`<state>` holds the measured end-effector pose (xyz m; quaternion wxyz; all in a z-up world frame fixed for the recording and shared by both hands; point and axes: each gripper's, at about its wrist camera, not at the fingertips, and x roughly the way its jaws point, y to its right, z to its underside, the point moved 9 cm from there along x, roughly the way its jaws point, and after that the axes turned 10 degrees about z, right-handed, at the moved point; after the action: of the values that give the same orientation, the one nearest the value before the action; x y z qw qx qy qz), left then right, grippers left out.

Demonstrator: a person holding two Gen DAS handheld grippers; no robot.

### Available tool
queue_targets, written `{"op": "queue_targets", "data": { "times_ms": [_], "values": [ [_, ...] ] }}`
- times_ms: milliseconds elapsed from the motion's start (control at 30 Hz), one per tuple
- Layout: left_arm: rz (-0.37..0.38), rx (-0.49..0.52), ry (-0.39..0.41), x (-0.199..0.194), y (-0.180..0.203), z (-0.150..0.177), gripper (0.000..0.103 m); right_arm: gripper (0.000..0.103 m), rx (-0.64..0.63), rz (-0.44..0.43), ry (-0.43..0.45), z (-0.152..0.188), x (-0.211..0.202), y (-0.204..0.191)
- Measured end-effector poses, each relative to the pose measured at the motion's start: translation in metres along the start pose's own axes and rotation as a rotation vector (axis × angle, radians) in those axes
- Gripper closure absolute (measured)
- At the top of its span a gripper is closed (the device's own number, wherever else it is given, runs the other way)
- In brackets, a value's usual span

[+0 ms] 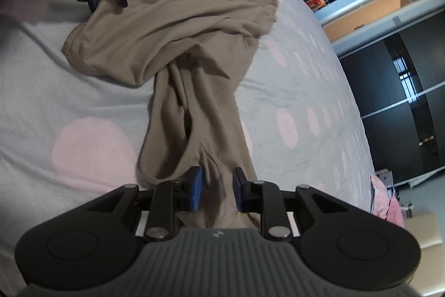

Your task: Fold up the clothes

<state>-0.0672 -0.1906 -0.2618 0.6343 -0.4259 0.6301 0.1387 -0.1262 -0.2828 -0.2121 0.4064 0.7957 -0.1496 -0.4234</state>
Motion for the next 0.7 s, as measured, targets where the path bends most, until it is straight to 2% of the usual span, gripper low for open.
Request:
{"op": "queue_targets", "data": {
  "times_ms": [133,200,267,367,533,600,633,700],
  "values": [
    [0.006,-0.005,0.007,0.001,-0.001,0.000,0.082,0.079,0.004,-0.015,-0.013,-0.003,0.010,-0.002],
    [0.012,-0.027,0.012,0.000,-0.003,-0.001,0.084,0.087,0.014,-0.034,-0.025,-0.003,0.014,-0.005],
    [0.017,-0.049,0.017,-0.002,-0.005,-0.001,0.092,0.093,0.031,-0.050,-0.037,-0.002,0.016,-0.008],
    [0.025,-0.081,0.025,-0.005,-0.007,-0.002,0.099,0.096,0.046,-0.043,-0.033,-0.002,0.012,-0.007],
    [-0.014,-0.282,0.099,-0.035,-0.034,0.000,0.100,0.096,0.066,-0.018,-0.015,0.002,-0.009,0.000],
    [-0.043,-0.333,0.078,-0.040,-0.042,0.010,0.101,0.097,0.084,-0.015,-0.021,0.005,-0.019,0.004],
    [-0.057,-0.357,0.064,-0.042,-0.045,0.016,0.101,0.101,0.098,-0.016,-0.026,0.007,-0.024,0.006],
    [-0.087,-0.405,0.038,-0.046,-0.052,0.027,0.101,0.102,0.146,-0.019,-0.027,0.010,-0.036,0.014]
  ]
}}
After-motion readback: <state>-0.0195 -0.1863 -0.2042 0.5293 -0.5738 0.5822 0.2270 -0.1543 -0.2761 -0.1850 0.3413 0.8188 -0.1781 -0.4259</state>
